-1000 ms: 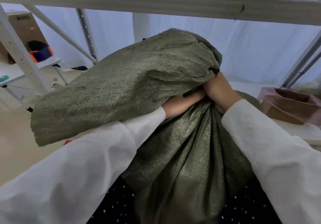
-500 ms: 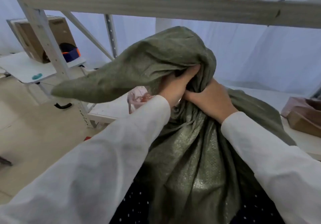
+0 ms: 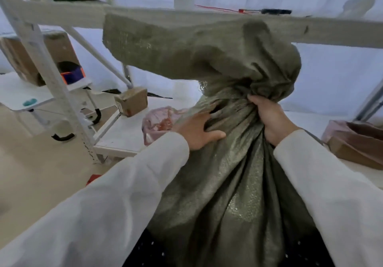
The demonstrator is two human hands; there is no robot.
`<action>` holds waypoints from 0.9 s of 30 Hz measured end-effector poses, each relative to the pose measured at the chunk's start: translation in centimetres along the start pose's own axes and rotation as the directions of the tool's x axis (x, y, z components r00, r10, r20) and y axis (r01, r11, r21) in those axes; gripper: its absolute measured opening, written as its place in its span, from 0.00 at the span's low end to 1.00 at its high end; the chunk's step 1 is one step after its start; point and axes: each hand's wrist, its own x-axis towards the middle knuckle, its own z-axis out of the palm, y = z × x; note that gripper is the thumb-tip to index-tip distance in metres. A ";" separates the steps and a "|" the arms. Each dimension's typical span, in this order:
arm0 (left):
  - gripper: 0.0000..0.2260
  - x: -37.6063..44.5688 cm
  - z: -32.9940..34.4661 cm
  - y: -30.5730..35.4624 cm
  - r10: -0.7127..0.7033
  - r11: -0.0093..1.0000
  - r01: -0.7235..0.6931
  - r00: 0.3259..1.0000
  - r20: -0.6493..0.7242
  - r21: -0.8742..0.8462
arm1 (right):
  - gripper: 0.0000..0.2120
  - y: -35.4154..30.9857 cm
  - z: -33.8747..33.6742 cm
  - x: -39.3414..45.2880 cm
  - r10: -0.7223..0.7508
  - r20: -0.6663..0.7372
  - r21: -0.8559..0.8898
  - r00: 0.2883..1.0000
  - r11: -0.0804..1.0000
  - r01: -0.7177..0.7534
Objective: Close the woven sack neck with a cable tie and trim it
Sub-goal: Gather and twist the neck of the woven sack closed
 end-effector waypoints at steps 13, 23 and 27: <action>0.14 1.5 0.9 0.4 -0.050 0.992 -0.001 0.920 -0.389 -0.130 | 0.29 0.2 1.9 -2.3 -0.131 0.552 -0.200 0.823 0.938 0.284; 0.22 2.1 0.5 -0.3 -0.065 0.745 0.032 0.998 -0.026 -0.667 | 0.15 -0.2 0.6 -1.8 -0.269 0.105 -0.103 0.958 0.955 0.279; 0.38 1.9 0.6 0.1 0.114 0.796 -0.079 0.993 0.020 -0.600 | 0.16 -0.6 0.8 -2.1 -0.315 0.168 -0.196 0.934 0.918 0.345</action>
